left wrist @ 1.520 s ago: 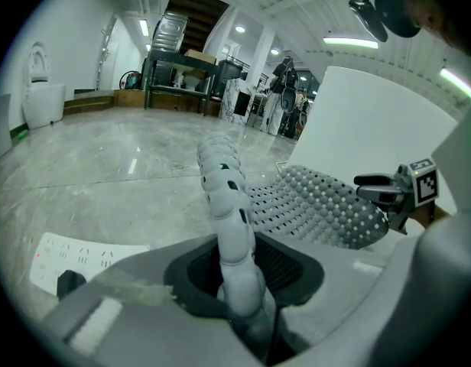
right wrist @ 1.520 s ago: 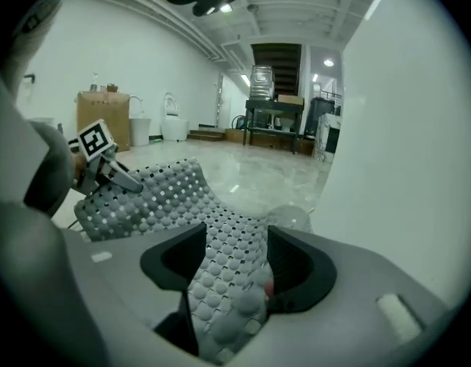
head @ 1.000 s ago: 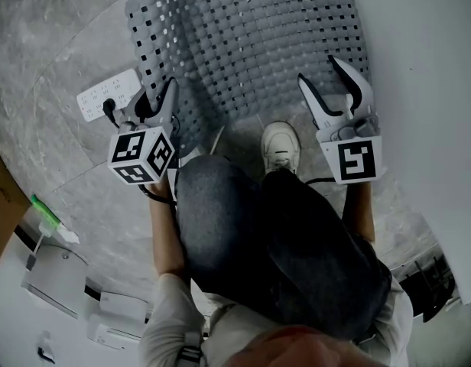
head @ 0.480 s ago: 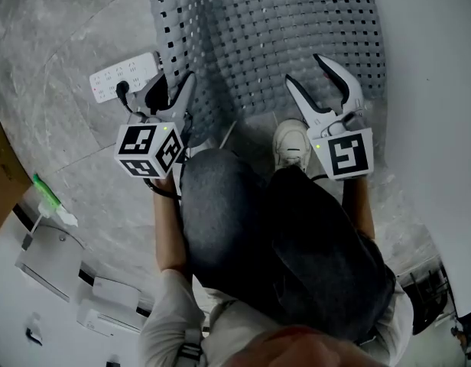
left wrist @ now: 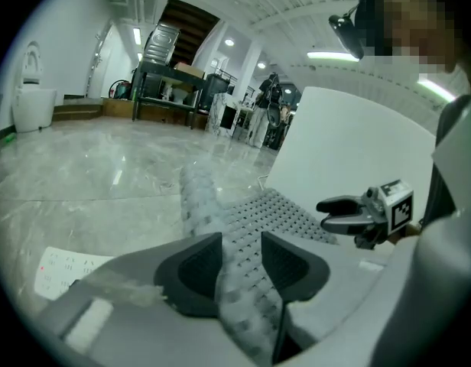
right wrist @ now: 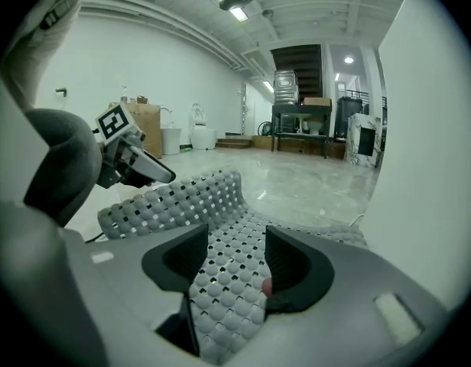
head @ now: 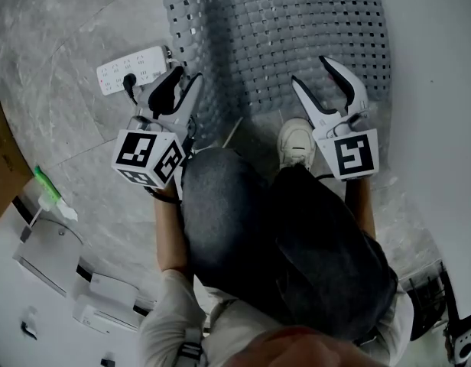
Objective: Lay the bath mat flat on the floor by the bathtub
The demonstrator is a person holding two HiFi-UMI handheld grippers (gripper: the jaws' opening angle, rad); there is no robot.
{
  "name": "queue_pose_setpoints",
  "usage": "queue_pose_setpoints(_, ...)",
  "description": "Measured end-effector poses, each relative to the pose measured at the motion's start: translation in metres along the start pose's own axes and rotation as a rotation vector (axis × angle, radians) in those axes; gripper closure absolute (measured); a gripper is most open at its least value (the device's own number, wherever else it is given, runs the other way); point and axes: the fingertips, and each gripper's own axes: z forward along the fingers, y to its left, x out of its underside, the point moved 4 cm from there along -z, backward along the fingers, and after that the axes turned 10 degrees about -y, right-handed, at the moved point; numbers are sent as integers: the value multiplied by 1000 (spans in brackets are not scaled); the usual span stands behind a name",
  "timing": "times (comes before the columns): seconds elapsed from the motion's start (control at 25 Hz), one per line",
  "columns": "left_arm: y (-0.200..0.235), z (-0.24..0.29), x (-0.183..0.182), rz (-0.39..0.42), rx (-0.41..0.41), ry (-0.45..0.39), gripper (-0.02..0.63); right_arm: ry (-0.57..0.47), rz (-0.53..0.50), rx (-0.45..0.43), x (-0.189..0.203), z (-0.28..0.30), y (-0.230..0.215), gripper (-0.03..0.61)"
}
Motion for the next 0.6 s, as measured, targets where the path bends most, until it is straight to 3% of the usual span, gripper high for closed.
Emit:
queue_pose_setpoints(0.28, -35, -17, -23, 45, 70, -71, 442, -11, -2, 27, -8, -27, 6, 337)
queue_pose_setpoints(0.6, -31, -7, -16, 31, 78, -84, 442, -17, -9, 34, -5, -23, -1, 337)
